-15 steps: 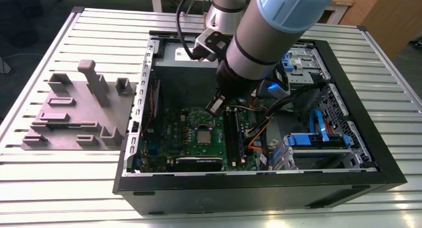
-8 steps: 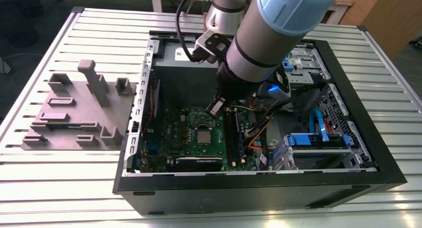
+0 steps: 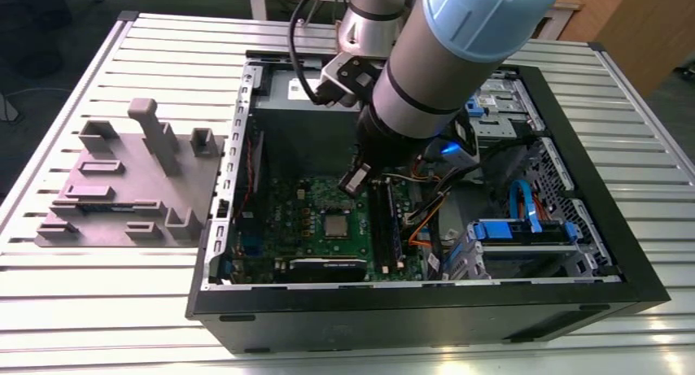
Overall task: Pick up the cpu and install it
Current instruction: 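Close the cpu cover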
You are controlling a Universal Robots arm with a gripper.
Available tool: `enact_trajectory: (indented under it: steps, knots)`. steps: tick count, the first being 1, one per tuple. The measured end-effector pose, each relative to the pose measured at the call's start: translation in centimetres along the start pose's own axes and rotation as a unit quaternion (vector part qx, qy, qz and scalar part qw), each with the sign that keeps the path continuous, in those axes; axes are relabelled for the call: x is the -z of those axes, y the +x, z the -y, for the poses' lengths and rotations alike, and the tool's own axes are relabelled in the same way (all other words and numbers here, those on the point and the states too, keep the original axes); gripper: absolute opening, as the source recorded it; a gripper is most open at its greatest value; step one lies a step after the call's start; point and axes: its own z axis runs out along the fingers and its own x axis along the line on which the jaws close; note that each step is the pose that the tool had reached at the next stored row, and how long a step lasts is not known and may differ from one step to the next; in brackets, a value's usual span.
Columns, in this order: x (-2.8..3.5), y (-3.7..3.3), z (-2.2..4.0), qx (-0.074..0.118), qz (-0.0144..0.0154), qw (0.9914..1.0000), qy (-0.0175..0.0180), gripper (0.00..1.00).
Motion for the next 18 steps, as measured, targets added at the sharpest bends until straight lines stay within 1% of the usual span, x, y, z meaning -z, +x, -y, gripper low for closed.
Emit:
enact_trajectory:
  steps: [3,5,6,9,10,12,13,14,17,18]
  knots:
    - [0.02,0.16,0.06,0.000,-0.0001,1.00000,0.0001,0.10]
    - [-0.01,0.40,-0.08,0.000,-0.0014,1.00000,0.0010,0.10]
    - [-0.05,0.54,-0.23,0.000,-0.0026,0.99999,0.0019,0.10]
    - [-0.14,0.85,-0.61,-0.002,-0.0108,0.99991,0.0079,0.10]
    - [-0.15,0.92,-0.68,-0.002,-0.0147,0.99983,0.0107,0.10]
    - [-0.17,1.03,-0.79,-0.005,-0.0282,0.99937,0.0207,0.10]
    - [-0.20,1.14,-0.92,-0.006,-0.0317,0.99919,0.0240,0.10]
    - [-0.23,1.25,-1.06,-0.005,-0.0308,0.99914,0.0273,0.10]
    - [-0.31,1.54,-1.44,-0.003,-0.0221,0.99895,0.0401,0.10]
    - [-0.34,1.67,-1.59,-0.003,-0.0201,0.99887,0.0429,0.10]
